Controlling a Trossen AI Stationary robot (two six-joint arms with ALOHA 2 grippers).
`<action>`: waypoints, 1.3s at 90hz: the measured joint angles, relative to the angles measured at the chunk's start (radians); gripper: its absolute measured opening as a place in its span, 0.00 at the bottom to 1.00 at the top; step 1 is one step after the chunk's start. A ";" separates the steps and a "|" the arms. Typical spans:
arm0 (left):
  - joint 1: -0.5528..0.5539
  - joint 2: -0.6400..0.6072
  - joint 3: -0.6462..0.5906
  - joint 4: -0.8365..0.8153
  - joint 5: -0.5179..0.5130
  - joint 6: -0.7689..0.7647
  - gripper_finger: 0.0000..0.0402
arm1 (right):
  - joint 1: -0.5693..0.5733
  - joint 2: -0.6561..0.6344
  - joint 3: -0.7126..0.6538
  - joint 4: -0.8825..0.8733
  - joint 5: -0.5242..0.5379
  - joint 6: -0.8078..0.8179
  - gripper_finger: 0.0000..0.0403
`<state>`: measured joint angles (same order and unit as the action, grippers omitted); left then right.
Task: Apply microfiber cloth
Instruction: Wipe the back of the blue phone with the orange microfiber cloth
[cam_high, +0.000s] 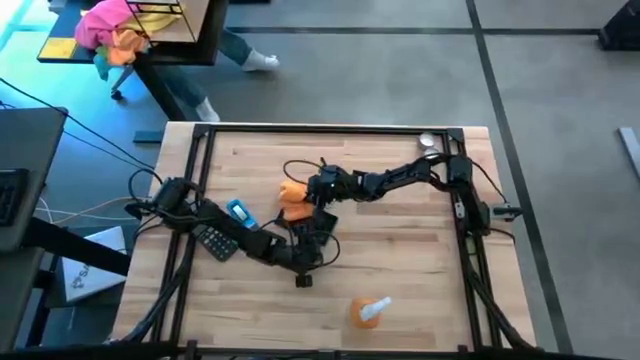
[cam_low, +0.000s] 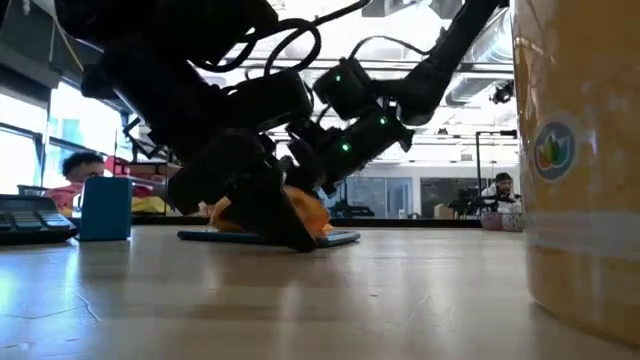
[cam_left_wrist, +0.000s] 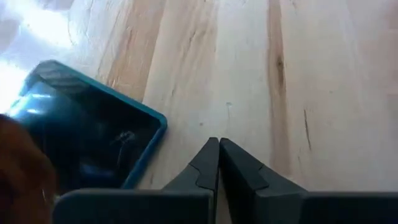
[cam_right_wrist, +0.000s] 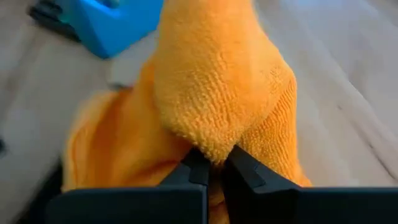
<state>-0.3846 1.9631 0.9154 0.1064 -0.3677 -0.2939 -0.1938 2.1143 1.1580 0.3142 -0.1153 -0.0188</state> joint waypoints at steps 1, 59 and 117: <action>-0.001 -0.001 0.000 -0.001 0.000 -0.004 0.00 | -0.001 -0.001 -0.003 -0.007 0.000 -0.003 0.00; -0.069 -0.325 -0.092 -0.527 -0.154 -0.252 0.00 | 0.080 -0.351 -0.293 -0.049 0.191 0.045 0.00; 0.292 -0.338 -0.233 -0.004 -0.022 0.124 0.00 | 0.155 -0.356 -0.288 -0.018 0.450 0.149 0.00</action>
<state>-0.0931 1.6249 0.6819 0.1026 -0.3894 -0.1701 -0.0391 1.7588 0.8696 0.2965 0.3349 0.1305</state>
